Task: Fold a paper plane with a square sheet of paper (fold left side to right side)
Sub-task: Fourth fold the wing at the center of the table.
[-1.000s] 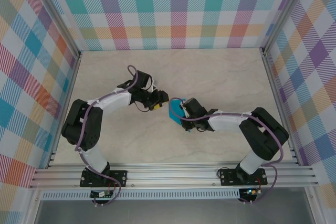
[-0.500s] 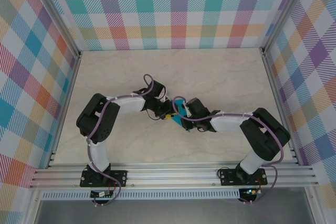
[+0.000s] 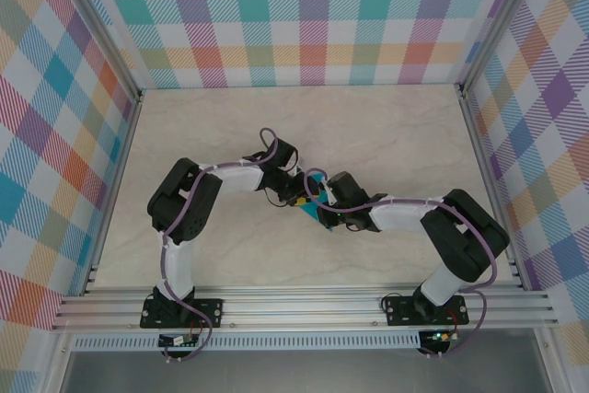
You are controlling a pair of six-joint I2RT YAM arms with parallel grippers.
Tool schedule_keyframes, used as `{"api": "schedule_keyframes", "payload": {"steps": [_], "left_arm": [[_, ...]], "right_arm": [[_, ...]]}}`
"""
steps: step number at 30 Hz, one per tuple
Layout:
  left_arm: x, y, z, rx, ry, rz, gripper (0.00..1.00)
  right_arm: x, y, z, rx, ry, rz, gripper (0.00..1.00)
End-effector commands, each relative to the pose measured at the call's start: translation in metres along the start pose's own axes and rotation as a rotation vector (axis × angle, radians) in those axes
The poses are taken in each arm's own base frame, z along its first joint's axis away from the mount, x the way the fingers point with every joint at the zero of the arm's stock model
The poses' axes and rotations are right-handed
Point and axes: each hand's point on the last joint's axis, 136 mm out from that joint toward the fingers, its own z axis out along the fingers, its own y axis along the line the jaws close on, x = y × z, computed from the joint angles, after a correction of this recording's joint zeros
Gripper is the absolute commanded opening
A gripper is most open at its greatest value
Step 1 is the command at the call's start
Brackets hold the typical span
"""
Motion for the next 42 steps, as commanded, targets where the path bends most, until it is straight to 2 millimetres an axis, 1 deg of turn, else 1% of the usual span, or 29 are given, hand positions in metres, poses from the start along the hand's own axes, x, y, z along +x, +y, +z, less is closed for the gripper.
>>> {"api": "schedule_keyframes", "payload": {"steps": [1,5,8,12,16,21,25,28,31,36,39,42], "left_arm": [[0.003,0.001,0.010,-0.015,0.017,-0.001,0.39],[0.003,0.008,0.012,-0.040,0.018,-0.005,0.39],[0.004,0.011,0.013,-0.048,0.019,-0.009,0.39],[0.005,0.014,0.013,-0.056,0.020,-0.012,0.39],[0.004,0.014,0.013,-0.062,0.018,-0.011,0.39],[0.004,0.014,0.013,-0.063,0.019,-0.013,0.39],[0.004,0.013,0.012,-0.061,0.017,-0.011,0.39],[0.004,0.011,0.010,-0.059,0.013,-0.009,0.39],[0.004,0.011,0.009,-0.058,0.012,-0.006,0.39],[0.003,0.009,0.008,-0.055,0.009,-0.005,0.39],[0.004,0.008,0.008,-0.053,0.009,-0.004,0.39],[0.003,0.008,0.008,-0.053,0.008,-0.003,0.39]], "right_arm": [[0.029,0.000,0.003,-0.029,0.095,0.029,0.21],[0.023,0.008,-0.001,-0.074,0.080,0.034,0.24],[0.017,0.010,-0.007,-0.100,0.065,0.051,0.27],[0.008,0.012,-0.021,-0.161,0.031,0.094,0.33],[-0.003,0.017,-0.040,-0.268,-0.004,0.141,0.39],[-0.015,0.011,-0.058,-0.345,-0.034,0.217,0.42],[-0.038,-0.001,-0.065,-0.467,-0.043,0.338,0.38],[-0.053,-0.010,-0.063,-0.514,-0.042,0.385,0.38],[-0.061,-0.011,-0.054,-0.531,-0.013,0.385,0.36],[-0.065,-0.014,-0.036,-0.552,0.021,0.412,0.33],[-0.064,-0.014,-0.029,-0.566,0.036,0.424,0.32],[-0.063,-0.013,-0.026,-0.585,0.049,0.424,0.30]]}}
